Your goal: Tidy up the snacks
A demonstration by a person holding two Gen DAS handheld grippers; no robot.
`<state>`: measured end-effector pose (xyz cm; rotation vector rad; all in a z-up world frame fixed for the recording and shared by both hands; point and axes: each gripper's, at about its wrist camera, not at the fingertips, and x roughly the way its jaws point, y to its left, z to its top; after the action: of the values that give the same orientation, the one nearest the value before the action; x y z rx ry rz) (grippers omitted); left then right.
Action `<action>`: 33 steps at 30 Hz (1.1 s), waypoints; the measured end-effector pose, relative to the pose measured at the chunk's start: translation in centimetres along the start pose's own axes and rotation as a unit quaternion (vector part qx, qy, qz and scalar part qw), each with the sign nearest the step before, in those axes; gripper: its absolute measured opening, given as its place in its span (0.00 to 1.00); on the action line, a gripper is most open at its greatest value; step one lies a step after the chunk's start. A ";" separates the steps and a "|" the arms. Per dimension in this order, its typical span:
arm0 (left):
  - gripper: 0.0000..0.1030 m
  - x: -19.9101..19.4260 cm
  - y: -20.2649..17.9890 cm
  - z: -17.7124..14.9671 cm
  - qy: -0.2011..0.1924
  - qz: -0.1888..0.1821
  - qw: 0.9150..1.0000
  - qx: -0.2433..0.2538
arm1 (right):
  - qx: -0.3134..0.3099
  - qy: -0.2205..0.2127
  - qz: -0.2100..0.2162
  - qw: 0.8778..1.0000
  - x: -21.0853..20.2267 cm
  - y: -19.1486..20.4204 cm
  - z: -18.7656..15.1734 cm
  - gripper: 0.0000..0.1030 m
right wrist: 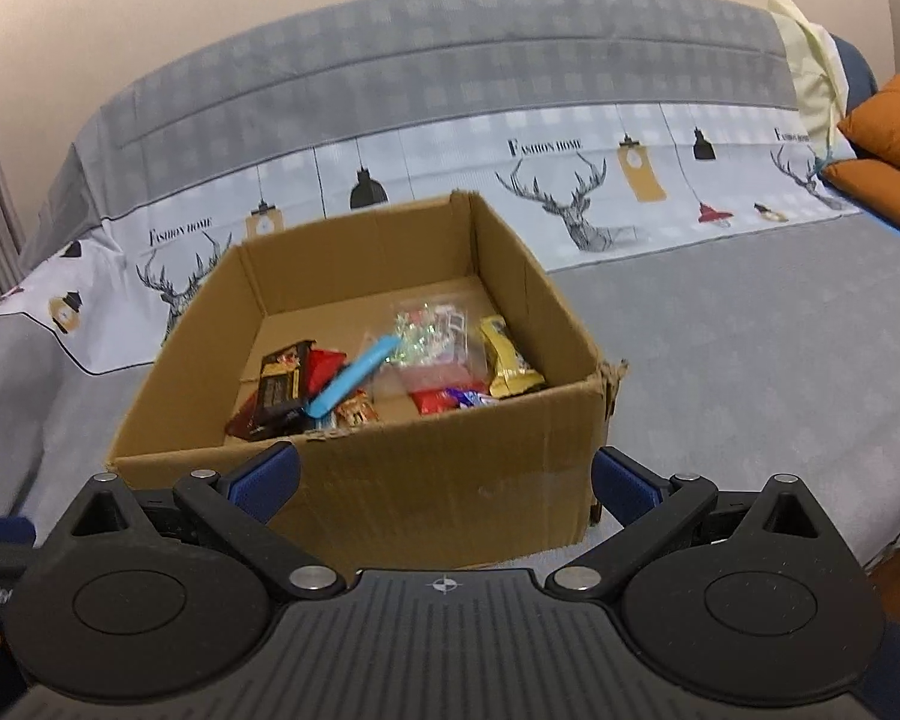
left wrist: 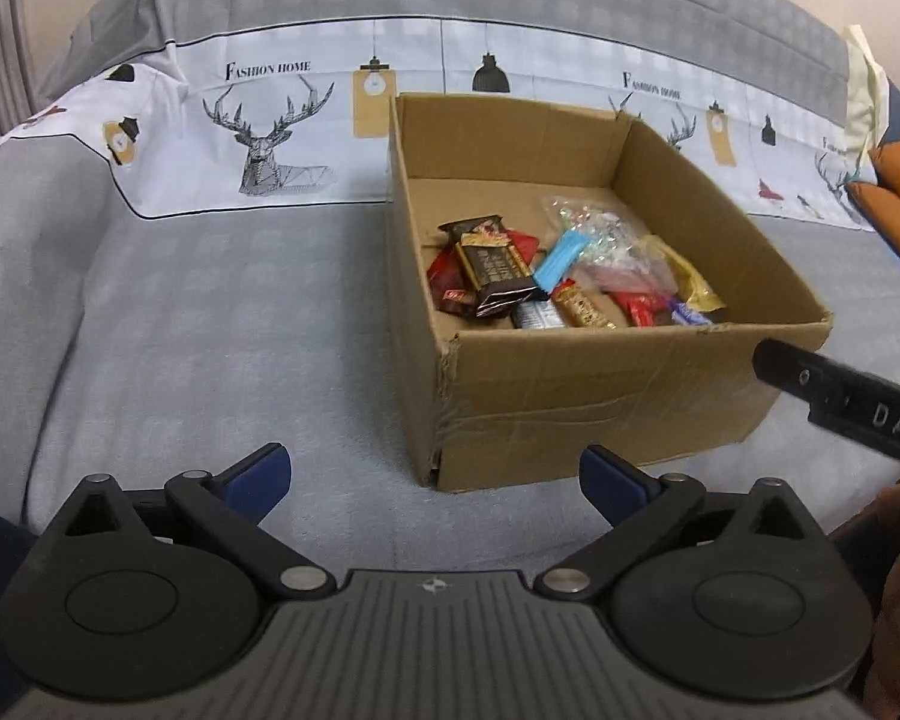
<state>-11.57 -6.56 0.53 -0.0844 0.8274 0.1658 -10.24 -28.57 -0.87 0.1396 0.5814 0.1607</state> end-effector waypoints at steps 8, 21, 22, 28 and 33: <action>0.99 0.5 0.2 0.1 0.005 0.011 1.000 -0.005 | -0.004 0.006 0.007 1.000 0.8 0.7 0.1 1.00; 0.99 0.6 -0.2 0.3 0.005 0.015 1.000 -0.004 | -0.013 0.006 0.009 1.000 1.0 0.8 0.1 1.00; 0.99 0.6 -0.2 0.3 0.004 0.015 1.000 -0.004 | -0.013 0.006 0.009 1.000 1.0 0.7 0.1 1.00; 0.99 0.6 -0.4 0.3 0.004 0.014 1.000 -0.005 | -0.019 0.005 0.011 1.000 1.0 0.8 0.1 1.00; 0.99 0.6 -0.5 0.4 0.004 0.014 1.000 -0.004 | -0.021 0.004 0.011 1.000 0.9 0.8 0.2 1.00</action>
<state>-10.82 -6.96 0.34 -0.0821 0.8366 0.1957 -9.46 -27.67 -1.11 0.1040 0.5839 0.1958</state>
